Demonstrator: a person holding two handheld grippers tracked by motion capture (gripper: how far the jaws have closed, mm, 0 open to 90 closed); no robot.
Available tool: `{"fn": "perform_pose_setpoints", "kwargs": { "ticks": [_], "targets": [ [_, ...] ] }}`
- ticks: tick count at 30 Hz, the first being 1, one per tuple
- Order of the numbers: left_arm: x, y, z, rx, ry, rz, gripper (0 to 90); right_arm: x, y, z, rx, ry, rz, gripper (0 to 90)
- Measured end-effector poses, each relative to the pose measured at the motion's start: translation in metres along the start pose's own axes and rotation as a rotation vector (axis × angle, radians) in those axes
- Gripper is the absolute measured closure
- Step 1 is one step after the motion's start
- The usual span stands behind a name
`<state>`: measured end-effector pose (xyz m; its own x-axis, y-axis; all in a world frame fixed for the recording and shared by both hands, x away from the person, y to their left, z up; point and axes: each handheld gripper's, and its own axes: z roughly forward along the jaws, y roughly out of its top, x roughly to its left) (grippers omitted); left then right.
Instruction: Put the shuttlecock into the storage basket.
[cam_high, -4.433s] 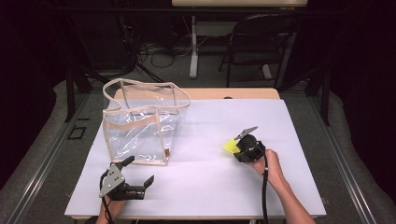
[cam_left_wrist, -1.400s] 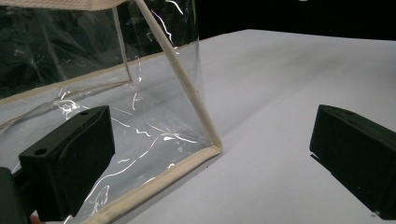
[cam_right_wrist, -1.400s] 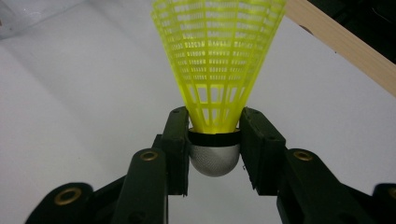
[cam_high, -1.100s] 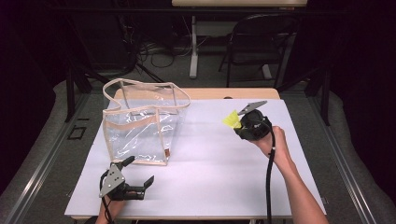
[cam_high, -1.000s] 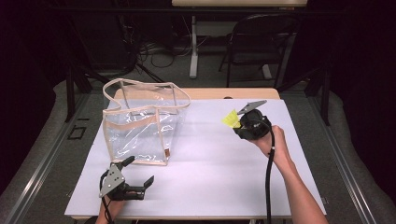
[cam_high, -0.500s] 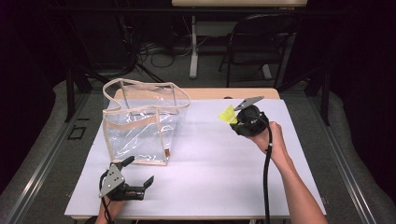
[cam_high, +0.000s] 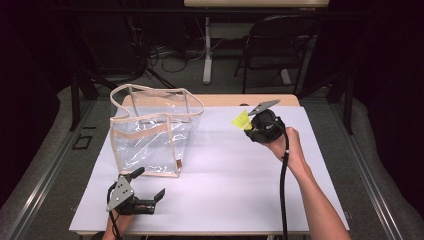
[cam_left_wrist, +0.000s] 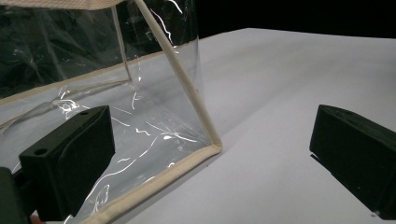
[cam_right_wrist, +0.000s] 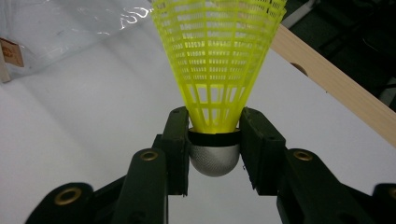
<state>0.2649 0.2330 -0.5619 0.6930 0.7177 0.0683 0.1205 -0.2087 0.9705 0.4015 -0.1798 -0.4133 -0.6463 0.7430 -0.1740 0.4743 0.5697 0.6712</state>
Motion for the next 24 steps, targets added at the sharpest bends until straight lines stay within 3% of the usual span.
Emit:
{"fn": "perform_pose_setpoints", "kwargs": {
  "ticks": [24],
  "targets": [
    [0.000,0.000,0.001,0.000,-0.003,-0.005,0.1,0.004,0.028,0.000,-0.025,0.007,-0.036,64.8]
  ]
}}
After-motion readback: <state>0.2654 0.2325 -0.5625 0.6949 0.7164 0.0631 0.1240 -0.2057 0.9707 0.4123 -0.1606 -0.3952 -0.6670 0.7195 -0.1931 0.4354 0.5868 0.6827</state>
